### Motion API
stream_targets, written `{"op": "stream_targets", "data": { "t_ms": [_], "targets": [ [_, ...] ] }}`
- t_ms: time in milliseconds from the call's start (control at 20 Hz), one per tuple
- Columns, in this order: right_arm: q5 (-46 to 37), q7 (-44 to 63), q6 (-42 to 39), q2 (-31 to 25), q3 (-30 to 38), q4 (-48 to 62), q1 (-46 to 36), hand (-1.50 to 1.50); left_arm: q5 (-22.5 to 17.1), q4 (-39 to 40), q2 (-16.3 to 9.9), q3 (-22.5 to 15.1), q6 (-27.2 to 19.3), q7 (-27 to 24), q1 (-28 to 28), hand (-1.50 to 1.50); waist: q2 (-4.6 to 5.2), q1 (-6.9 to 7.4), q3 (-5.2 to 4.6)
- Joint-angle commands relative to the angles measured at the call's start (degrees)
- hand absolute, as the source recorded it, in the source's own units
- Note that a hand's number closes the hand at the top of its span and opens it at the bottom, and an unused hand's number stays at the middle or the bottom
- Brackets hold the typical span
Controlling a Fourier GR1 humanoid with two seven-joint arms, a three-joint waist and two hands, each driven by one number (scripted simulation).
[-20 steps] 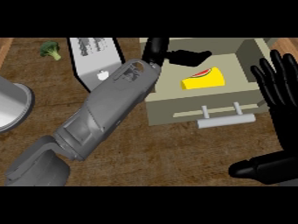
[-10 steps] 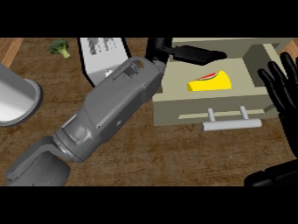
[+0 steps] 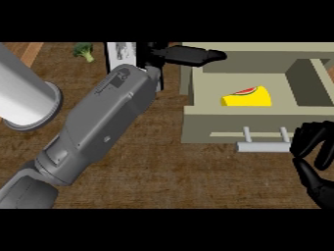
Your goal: Pick up the cup, place it into the drawer and close the drawer
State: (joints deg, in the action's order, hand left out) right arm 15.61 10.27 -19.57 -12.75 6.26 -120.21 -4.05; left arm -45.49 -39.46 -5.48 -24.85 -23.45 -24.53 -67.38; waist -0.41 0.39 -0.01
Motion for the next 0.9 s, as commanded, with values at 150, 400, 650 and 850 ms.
{"op": "stream_targets", "data": {
  "t_ms": [150, 400, 650, 850],
  "targets": [
    [-7.8, -0.7, -2.9, -3.0, -2.2, -2.4, 3.2, 1.5, 0.2, -17.0, -7.1, -0.1, -3.3, 4.0, 13.3, -1.5, -0.47, 1.62, -0.01],
    [-12.9, 0.9, -1.8, -2.3, -4.7, -1.7, 3.2, 1.5, -1.0, -27.0, -14.7, 2.5, 0.3, 5.0, 25.5, -1.5, 0.02, 0.89, -0.01],
    [-20.5, -5.2, -1.3, -3.0, -4.1, 9.9, -0.1, 1.5, -1.7, -41.5, -21.1, 3.4, 0.4, 9.6, 34.6, -1.5, 0.11, 1.6, 0.05],
    [-31.3, -10.3, -3.1, -6.6, -10.6, 7.1, 1.3, 1.5, -3.3, -40.8, -22.3, 6.1, 4.8, 7.8, 39.4, -1.5, 0.23, 0.82, 0.01]
  ]
}}
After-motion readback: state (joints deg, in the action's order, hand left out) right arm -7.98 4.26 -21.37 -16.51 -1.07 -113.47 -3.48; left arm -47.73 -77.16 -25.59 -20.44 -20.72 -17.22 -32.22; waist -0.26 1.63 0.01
